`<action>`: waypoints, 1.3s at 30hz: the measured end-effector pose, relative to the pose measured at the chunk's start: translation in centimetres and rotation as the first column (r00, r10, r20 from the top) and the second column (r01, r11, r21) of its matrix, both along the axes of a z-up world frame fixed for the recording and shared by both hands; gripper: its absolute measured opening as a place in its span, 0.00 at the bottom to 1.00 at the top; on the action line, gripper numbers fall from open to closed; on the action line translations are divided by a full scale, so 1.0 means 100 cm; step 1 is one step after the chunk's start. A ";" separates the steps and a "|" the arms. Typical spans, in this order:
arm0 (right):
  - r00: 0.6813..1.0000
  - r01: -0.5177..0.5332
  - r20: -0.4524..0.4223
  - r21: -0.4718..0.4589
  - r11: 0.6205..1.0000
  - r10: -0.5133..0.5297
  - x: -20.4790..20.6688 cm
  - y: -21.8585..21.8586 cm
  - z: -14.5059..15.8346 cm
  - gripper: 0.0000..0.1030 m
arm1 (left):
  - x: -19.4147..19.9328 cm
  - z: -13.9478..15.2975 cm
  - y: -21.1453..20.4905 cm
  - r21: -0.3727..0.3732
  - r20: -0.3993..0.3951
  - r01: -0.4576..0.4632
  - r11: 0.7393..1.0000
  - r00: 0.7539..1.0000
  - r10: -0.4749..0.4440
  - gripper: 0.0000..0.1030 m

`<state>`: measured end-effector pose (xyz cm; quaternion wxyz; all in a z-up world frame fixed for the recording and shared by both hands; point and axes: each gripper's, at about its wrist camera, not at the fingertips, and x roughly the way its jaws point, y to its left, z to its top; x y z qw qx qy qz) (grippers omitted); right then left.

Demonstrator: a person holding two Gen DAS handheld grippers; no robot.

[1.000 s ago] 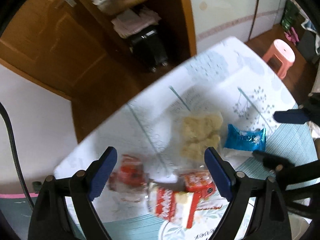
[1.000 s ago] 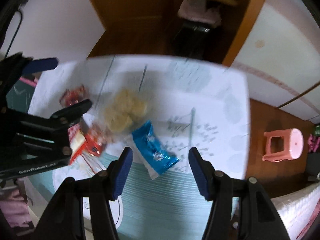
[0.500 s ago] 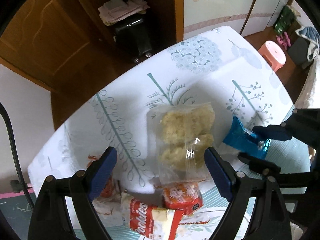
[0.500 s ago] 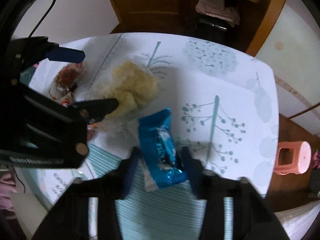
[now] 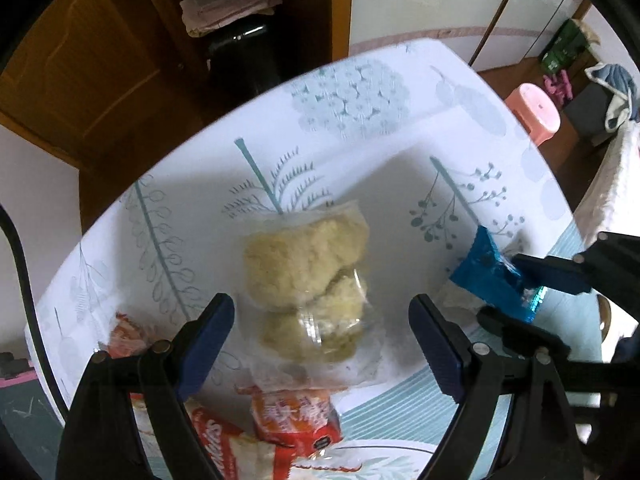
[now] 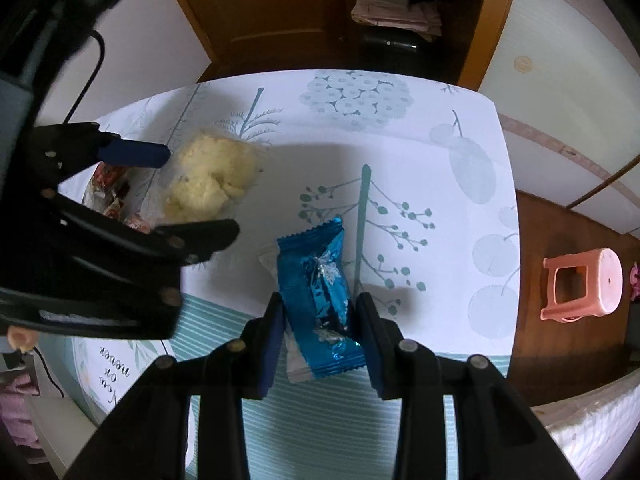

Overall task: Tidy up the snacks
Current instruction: 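Grasp the puffed snack bag with the left tool while the right tool grasps the blue wrapper bar, then lower the puffed bag into the tray with the left tool while the right tool drops the blue bar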

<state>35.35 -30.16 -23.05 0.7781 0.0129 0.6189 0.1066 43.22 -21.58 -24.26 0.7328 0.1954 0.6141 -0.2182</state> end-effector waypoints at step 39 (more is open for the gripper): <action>0.935 0.052 0.338 0.173 0.983 -0.109 -0.258 0.063 0.268 0.35 | -0.327 0.309 0.155 -0.248 0.376 -0.041 0.968 0.917 0.135 0.42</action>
